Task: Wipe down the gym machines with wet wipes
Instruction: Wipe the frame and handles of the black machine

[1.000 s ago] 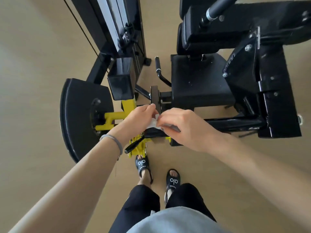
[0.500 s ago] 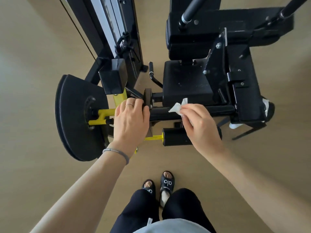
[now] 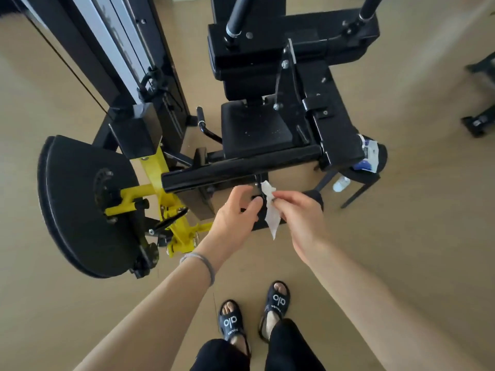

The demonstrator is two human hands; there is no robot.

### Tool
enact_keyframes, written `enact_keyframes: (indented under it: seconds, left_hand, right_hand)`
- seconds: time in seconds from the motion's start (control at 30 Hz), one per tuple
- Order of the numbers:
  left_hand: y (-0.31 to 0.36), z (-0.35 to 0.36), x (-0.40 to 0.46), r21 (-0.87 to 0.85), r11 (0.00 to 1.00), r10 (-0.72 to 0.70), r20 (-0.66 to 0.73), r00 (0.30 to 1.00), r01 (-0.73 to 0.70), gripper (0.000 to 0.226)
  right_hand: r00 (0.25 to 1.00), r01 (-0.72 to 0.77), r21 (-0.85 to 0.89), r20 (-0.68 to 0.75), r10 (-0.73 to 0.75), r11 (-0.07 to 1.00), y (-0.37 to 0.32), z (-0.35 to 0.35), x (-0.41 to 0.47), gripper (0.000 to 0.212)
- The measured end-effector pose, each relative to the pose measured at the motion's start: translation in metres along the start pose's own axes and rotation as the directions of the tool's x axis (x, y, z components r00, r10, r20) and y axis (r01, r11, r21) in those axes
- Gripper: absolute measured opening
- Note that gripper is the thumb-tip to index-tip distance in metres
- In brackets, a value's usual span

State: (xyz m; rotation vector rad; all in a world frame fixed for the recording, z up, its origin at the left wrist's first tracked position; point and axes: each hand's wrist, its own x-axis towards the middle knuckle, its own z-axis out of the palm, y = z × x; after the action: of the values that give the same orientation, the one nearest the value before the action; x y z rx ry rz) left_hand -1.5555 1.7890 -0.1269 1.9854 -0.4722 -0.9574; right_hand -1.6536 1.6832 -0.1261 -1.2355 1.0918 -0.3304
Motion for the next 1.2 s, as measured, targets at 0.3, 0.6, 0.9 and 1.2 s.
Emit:
enact_keyframes:
  seconds: [0.3,0.6,0.9,1.2]
  left_hand:
    - [0.071,0.09,0.017,0.096,0.988,0.124,-0.044,0.991,-0.119,0.015]
    - [0.147,0.255,0.036,0.138,0.983,0.135,-0.076,0.988,-0.124,0.016]
    - [0.206,0.345,0.089,0.027,1.0,-0.005,-0.143,0.99,0.009,0.014]
    - [0.256,0.396,0.199,-0.527,0.825,-0.231,0.011,0.973,0.202,0.025]
  right_hand:
    - [0.994,-0.112,0.356,0.051,0.1,0.928,-0.022,-0.081,0.019,0.028]
    - [0.999,-0.018,0.202,-0.026,0.023,0.979,-0.029,-0.251,0.072,0.006]
    - [0.992,0.119,-0.073,0.05,-0.116,0.99,-0.055,-0.351,0.135,0.022]
    - [0.959,0.28,-0.412,0.091,-0.267,0.867,-0.085,-0.4,0.258,0.019]
